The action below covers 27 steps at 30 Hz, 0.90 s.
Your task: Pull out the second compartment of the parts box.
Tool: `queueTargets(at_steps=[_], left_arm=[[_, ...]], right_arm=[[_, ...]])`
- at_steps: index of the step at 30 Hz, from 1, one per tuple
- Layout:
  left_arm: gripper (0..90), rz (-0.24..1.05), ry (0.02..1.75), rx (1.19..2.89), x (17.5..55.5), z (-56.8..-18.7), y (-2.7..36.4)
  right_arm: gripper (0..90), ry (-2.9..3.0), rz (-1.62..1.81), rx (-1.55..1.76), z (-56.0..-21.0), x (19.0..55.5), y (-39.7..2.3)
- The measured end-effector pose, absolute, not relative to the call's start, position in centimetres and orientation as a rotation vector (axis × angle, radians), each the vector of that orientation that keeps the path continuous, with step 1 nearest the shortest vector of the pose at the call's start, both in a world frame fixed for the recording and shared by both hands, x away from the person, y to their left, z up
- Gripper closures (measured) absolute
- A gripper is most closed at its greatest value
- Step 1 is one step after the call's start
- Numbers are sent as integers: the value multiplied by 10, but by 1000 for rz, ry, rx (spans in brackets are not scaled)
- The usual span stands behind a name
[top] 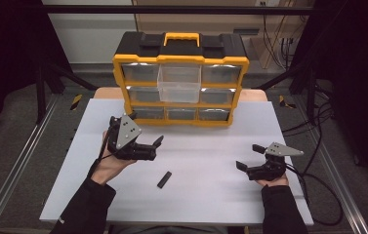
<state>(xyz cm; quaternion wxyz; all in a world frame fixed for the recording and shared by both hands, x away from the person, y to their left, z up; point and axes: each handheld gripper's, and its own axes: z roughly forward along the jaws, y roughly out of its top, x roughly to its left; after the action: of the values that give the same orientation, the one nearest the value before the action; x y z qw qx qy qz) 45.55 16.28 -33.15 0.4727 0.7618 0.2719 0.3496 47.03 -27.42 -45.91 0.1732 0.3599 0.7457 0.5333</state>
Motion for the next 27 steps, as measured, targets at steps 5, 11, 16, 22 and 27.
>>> queueTargets(at_steps=[5,11,16,22,27], left_arm=[[0,826,688,1870,454,-344,169],[0,782,714,1884,452,-364,173],[0,740,736,1890,454,-377,177],[0,703,748,1889,449,-392,180],[1,668,760,1873,446,-403,184]], right_arm=[[4,2120,1514,1022,-460,470,-273],[4,2122,1509,1020,-460,471,-273],[4,2124,1508,1024,-460,470,-273],[4,2122,1511,1023,-460,470,-273],[4,2120,1513,1023,-460,470,-273]])
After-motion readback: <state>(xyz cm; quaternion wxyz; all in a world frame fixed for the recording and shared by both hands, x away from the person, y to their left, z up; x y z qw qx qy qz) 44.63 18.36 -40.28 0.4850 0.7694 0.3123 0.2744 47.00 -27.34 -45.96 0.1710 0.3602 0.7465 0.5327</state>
